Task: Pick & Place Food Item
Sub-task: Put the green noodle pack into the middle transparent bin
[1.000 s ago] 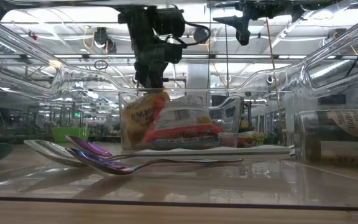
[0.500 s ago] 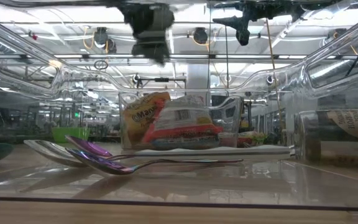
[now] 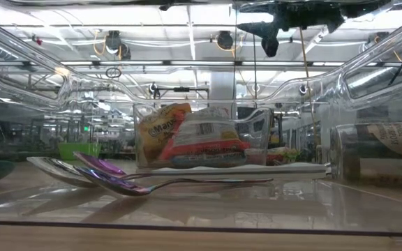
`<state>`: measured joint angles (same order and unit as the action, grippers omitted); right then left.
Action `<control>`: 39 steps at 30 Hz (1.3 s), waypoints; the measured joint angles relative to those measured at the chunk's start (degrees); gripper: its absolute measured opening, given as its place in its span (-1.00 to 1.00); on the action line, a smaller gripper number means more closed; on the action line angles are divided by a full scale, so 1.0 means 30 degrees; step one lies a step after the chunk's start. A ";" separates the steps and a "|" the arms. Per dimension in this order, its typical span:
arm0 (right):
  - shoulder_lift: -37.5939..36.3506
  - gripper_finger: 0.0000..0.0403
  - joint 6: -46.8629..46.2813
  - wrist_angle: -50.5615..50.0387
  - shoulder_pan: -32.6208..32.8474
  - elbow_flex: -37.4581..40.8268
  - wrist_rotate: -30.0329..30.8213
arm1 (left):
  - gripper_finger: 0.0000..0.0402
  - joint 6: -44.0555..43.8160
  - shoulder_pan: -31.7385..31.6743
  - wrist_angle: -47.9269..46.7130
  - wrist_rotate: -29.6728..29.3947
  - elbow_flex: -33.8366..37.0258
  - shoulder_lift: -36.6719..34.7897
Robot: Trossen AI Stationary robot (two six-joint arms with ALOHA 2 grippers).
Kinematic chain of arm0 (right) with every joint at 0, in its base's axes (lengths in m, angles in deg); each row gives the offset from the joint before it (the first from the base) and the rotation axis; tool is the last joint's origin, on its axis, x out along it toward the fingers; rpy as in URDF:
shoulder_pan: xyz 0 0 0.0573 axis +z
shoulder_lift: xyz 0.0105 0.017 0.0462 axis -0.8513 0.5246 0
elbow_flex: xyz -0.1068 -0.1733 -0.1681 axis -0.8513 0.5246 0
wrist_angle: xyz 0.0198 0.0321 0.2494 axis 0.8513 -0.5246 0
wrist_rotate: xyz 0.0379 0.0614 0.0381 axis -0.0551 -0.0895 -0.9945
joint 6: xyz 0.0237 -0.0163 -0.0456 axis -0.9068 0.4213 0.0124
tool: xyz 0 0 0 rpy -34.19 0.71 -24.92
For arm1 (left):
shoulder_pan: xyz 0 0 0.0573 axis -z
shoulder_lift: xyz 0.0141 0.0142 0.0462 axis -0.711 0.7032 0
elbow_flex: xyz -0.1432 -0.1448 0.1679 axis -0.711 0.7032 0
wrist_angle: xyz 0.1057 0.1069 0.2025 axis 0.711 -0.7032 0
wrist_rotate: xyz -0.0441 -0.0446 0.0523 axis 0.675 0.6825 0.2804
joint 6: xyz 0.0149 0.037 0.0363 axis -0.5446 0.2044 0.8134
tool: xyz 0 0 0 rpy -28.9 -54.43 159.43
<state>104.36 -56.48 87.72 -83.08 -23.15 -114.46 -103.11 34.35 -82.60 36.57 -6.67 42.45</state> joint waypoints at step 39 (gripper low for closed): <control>0.0007 -0.16 -0.6972 1.2098 0.1535 0.5567 -0.0029 | -0.12 -0.4664 0.0150 1.0391 -0.0171 0.4737 0.0022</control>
<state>104.38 -77.40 124.02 -78.48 -6.45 -114.55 -117.10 34.79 -51.43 36.06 7.54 42.52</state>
